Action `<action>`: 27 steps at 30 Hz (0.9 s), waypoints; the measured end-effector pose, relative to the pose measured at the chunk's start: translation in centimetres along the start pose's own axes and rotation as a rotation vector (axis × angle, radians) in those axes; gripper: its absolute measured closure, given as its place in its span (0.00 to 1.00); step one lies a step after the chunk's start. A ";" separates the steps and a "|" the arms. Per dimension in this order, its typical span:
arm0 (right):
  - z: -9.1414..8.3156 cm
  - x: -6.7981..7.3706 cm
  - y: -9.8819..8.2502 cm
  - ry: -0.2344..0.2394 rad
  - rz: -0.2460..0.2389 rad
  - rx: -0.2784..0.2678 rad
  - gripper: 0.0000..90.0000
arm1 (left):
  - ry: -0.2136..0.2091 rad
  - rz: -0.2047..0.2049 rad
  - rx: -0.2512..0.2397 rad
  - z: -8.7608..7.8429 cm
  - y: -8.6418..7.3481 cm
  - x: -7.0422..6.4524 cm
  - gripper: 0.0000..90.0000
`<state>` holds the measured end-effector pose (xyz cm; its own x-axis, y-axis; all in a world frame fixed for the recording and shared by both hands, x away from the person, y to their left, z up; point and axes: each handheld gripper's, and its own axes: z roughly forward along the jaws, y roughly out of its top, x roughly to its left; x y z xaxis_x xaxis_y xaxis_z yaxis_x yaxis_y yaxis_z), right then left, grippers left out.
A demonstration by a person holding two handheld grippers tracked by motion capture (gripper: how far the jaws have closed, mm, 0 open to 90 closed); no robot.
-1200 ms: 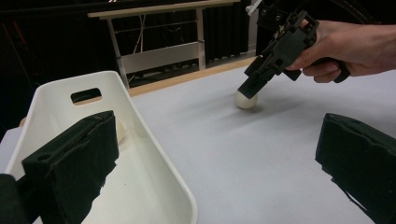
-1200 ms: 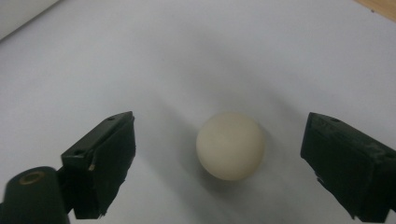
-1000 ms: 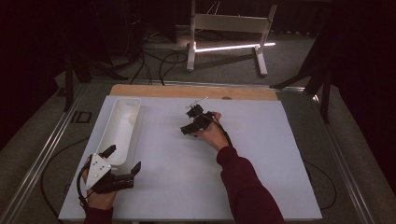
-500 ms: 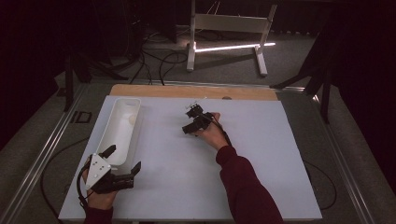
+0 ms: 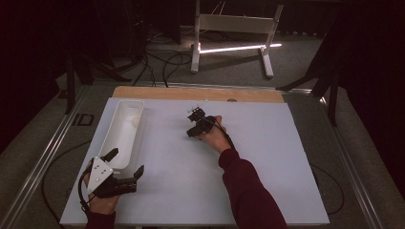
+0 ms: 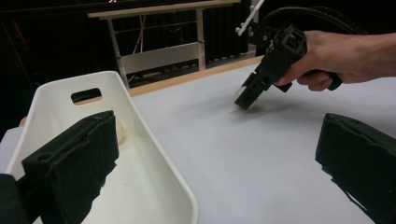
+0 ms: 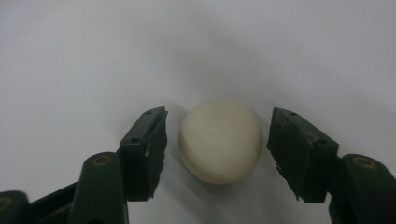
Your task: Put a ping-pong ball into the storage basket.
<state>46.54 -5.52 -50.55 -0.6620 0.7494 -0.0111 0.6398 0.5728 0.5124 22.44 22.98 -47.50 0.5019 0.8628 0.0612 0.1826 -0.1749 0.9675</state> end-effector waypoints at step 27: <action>-1.7 1.1 0.4 0.014 -0.041 -0.012 0.56 | -0.001 0.001 -0.002 0.0 0.0 -0.1 0.00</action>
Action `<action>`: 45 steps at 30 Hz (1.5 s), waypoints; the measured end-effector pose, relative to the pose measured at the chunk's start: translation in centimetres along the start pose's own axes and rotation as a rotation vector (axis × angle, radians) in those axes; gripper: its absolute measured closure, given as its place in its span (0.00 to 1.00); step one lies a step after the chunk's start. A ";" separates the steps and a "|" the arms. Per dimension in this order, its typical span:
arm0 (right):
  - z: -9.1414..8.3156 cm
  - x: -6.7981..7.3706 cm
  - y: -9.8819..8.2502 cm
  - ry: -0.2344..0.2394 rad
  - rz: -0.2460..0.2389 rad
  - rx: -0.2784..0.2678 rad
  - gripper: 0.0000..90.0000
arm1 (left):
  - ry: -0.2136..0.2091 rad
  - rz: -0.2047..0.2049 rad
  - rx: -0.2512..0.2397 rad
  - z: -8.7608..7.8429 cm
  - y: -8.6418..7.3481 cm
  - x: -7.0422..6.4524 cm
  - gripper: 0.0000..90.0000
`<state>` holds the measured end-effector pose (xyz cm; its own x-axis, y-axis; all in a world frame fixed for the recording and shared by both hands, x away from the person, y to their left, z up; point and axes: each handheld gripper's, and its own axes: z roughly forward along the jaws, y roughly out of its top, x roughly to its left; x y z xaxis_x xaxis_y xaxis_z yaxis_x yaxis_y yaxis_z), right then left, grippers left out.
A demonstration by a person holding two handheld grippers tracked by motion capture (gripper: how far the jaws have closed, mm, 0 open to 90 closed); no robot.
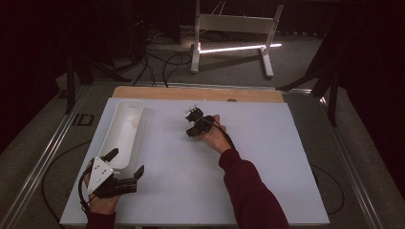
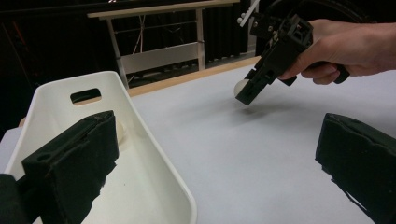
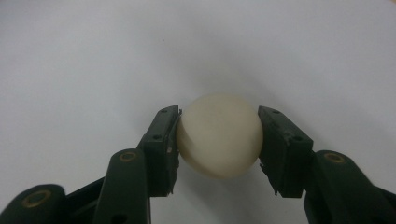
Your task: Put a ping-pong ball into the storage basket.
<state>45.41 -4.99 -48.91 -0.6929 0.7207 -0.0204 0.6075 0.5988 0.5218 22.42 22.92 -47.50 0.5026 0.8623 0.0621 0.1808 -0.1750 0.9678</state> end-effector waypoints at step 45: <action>-4.4 1.6 0.7 0.003 -0.069 -0.082 0.56 | 0.001 0.000 0.000 0.0 0.0 0.0 0.00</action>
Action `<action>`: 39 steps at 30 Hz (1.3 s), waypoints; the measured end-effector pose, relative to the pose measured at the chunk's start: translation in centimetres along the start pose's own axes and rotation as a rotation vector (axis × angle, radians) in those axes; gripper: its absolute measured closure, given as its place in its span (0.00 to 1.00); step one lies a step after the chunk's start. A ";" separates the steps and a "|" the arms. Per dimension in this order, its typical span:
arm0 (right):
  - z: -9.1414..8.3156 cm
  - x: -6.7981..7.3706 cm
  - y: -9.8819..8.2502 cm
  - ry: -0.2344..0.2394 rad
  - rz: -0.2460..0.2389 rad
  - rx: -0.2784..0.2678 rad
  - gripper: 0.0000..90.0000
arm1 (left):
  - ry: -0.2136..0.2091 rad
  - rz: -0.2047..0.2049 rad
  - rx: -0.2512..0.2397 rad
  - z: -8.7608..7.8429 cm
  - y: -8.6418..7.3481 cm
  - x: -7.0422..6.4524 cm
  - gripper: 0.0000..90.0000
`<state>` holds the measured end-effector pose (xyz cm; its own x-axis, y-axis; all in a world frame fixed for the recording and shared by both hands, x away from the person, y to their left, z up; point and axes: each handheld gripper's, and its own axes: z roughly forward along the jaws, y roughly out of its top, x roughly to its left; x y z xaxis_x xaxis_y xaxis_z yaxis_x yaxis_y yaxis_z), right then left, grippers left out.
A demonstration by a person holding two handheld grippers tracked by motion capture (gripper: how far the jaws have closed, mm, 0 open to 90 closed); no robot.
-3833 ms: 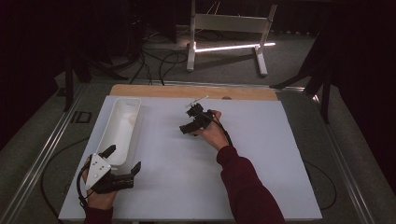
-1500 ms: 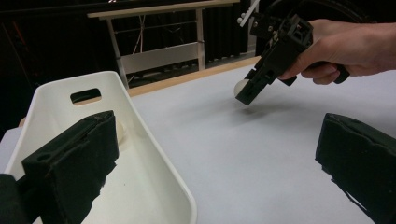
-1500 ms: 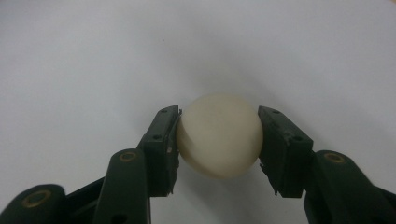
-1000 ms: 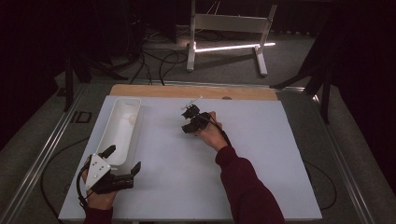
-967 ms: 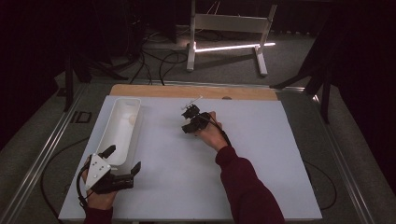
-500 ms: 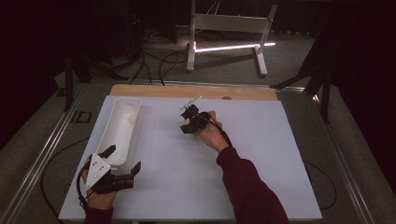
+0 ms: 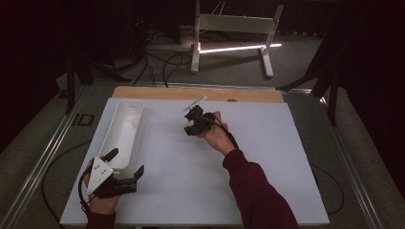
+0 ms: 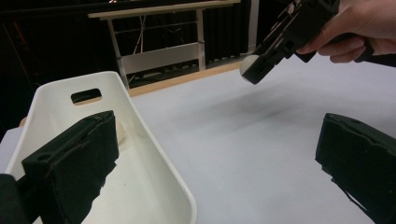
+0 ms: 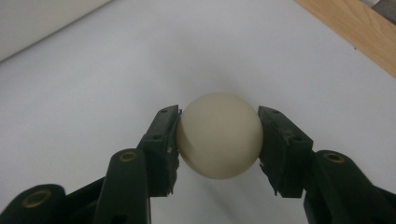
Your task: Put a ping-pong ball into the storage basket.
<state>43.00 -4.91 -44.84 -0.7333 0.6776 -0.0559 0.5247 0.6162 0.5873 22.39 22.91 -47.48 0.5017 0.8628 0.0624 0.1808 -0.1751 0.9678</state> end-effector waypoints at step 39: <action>-1.4 1.5 1.4 0.025 -0.043 -0.045 0.56 | -0.002 0.002 -0.001 0.0 0.0 0.0 0.00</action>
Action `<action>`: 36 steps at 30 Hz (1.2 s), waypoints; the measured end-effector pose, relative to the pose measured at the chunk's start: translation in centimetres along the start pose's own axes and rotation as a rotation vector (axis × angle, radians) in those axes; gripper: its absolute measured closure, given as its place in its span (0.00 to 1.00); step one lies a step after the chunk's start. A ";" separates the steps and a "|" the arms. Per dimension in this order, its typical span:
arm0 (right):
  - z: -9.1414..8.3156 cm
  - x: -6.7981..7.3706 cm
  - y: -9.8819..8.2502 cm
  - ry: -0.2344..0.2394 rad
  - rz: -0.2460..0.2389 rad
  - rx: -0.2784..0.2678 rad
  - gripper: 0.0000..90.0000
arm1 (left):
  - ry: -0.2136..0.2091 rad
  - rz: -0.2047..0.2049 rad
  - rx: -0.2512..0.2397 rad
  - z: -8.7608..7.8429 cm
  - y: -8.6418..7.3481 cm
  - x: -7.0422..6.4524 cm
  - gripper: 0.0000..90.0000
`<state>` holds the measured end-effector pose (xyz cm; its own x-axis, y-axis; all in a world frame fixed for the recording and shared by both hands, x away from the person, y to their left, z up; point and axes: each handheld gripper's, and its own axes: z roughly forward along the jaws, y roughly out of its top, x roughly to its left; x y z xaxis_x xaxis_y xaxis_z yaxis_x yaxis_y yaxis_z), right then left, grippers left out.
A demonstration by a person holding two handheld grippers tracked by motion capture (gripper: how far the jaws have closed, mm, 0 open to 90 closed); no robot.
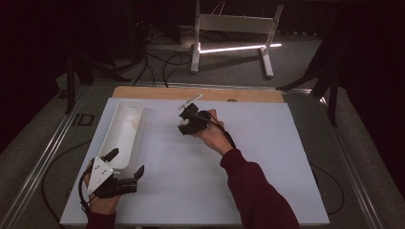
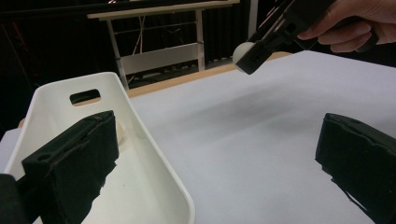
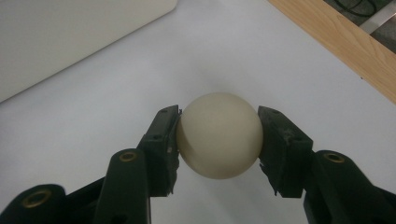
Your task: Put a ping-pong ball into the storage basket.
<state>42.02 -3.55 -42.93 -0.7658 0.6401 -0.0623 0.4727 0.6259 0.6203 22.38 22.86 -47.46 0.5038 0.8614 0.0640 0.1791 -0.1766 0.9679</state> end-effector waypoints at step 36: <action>-1.6 0.7 1.6 0.026 -0.012 -0.053 0.56 | 0.000 -0.001 -0.003 0.0 0.0 0.0 0.00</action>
<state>41.52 -2.80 -40.79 -0.7829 0.6201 -0.0502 0.4397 0.6087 0.6604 22.40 22.84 -47.46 0.5036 0.8617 0.0625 0.1776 -0.1741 0.9686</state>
